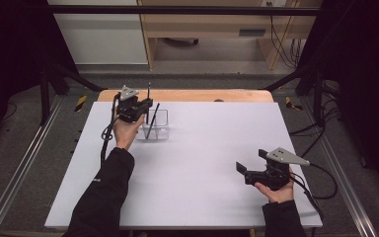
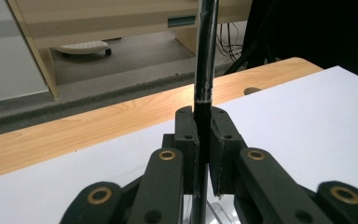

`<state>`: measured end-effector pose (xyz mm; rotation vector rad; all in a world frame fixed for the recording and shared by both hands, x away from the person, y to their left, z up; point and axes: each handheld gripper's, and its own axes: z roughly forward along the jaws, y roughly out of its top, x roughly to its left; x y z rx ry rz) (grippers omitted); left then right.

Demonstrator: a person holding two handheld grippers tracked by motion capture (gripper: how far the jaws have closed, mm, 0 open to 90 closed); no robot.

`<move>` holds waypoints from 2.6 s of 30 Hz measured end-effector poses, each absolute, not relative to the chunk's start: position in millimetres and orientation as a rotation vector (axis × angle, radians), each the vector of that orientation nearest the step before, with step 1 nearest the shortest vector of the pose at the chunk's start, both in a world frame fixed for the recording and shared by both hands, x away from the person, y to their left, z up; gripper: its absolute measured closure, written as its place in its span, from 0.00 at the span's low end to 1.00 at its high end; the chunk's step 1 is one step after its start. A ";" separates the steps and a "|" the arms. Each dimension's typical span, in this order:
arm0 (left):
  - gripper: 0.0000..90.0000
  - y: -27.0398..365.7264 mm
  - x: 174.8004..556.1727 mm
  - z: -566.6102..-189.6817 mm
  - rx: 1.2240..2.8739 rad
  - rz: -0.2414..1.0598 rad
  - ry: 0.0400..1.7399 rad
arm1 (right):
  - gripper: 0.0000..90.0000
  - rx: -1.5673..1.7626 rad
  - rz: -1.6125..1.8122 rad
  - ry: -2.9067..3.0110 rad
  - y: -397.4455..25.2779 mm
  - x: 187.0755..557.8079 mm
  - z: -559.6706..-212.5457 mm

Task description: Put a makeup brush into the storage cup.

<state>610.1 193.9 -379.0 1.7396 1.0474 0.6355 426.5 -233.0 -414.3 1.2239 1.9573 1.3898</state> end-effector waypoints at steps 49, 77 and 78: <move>0.58 221.0 563.7 -384.7 1.742 0.649 1.034 | 0.05 1.220 1.399 1.941 -233.2 425.4 -411.2; 0.17 244.1 478.9 -381.8 1.735 0.613 0.925 | 0.04 1.202 1.394 1.940 -235.0 424.5 -408.8; 0.16 245.2 475.9 -382.7 1.740 0.611 0.924 | 0.04 1.205 1.397 1.937 -235.3 424.2 -408.5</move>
